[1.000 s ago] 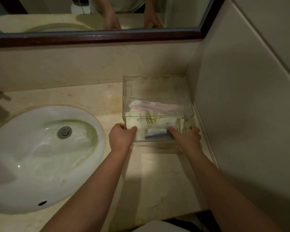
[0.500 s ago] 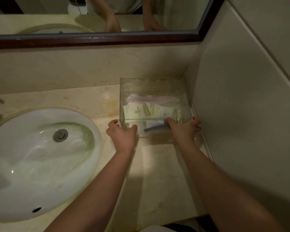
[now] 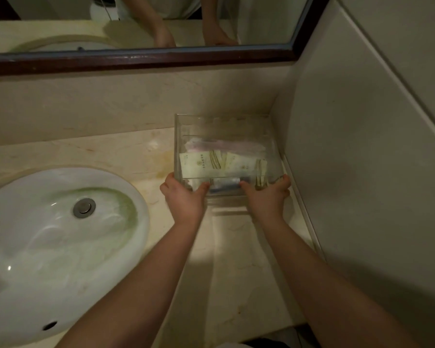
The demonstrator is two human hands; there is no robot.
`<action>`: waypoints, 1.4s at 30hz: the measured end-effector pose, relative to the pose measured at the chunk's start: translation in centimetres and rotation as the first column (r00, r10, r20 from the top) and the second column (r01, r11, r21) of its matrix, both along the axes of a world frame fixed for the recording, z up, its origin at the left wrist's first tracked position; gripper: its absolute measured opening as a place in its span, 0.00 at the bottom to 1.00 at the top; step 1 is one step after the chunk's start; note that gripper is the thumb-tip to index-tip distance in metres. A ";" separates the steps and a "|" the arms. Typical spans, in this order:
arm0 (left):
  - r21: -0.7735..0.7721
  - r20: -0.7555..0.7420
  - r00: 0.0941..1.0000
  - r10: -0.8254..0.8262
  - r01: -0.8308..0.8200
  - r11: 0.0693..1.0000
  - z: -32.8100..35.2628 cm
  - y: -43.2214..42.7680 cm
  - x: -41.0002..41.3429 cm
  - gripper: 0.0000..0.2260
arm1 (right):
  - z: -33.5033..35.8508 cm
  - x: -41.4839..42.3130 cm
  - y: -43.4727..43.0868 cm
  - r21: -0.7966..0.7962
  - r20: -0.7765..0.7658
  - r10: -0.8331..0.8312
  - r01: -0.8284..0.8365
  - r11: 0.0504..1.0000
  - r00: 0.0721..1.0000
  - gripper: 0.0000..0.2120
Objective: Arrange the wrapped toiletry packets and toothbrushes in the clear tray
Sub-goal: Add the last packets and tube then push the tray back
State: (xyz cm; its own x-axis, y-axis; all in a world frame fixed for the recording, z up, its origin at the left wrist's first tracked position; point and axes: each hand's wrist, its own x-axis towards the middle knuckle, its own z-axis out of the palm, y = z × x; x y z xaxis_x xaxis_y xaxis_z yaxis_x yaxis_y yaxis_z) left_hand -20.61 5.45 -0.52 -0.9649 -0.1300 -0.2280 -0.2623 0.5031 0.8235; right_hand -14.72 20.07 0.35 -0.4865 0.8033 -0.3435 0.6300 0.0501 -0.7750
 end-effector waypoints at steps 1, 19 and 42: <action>0.005 -0.001 1.000 -0.011 0.011 1.000 -0.1 0.0 -0.1 0.38 | 0.0 -0.2 0.0 0.007 0.014 -0.009 0.009 1.000 1.000 0.54; -0.092 0.049 0.998 0.027 -0.022 0.996 -0.4 0.2 -1.4 0.34 | -0.5 -0.9 -0.8 0.045 0.009 -0.072 0.072 0.996 0.997 0.52; -0.229 -0.216 0.966 -0.142 0.091 0.969 -1.8 -0.4 -1.8 0.44 | -0.4 -1.1 5.9 0.356 0.217 0.285 -0.348 0.867 0.934 0.54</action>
